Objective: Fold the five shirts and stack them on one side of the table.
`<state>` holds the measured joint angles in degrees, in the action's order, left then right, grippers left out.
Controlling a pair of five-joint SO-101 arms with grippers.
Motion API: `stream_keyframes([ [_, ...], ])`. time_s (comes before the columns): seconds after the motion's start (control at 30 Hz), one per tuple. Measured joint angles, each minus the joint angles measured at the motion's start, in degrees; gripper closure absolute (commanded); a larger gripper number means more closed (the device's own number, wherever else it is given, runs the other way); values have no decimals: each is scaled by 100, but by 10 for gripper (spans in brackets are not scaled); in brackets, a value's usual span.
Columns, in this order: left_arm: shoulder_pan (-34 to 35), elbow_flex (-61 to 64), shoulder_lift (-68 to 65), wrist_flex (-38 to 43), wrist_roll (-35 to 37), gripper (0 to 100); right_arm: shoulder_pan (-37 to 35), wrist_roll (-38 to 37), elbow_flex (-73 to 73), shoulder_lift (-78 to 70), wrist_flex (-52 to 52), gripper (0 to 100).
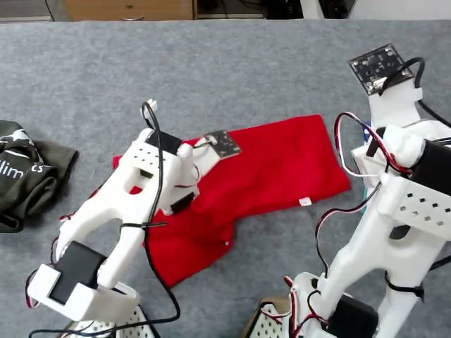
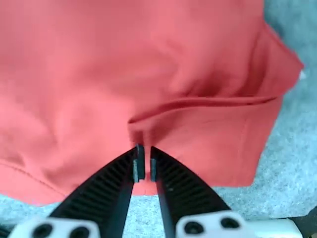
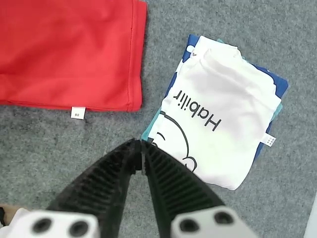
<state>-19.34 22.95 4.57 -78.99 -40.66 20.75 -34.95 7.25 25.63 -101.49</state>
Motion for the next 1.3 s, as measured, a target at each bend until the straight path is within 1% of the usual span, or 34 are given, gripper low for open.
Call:
stream_keyframes([
  [0.1, 149, -202, 0, 18, 62, 796, 0, 0, 0, 0, 0, 994],
  [0.13, 193, -220, 0, 9, 132, 774, 0, 0, 0, 0, 0, 994],
  [0.17, 229, -220, 0, 0, 246, 774, 0, 0, 0, 0, 0, 994],
  [0.3, 255, -229, -97, -9, 308, 787, 0, 0, 0, 0, 0, 994],
  [0.53, 255, -352, -905, 35, 308, 791, 0, 0, 0, 0, 0, 994],
  [0.63, 255, -501, -1037, 35, 308, 791, 0, 0, 0, 0, 0, 994],
  [0.67, 255, -545, -1037, 35, 308, 802, 0, 0, 0, 0, 0, 994],
  [0.8, 255, -642, -1037, 35, 308, 895, 0, 0, 0, 0, 0, 994],
  [0.9, 255, -642, -1037, 35, 308, 933, 0, 0, 0, 0, 0, 994],
  [1.07, 255, -642, -1073, -185, 167, 963, 0, 0, 0, 0, 0, 994],
  [1.3, 255, -642, -1073, -290, 70, 953, 0, 0, 0, 0, 0, 994],
])
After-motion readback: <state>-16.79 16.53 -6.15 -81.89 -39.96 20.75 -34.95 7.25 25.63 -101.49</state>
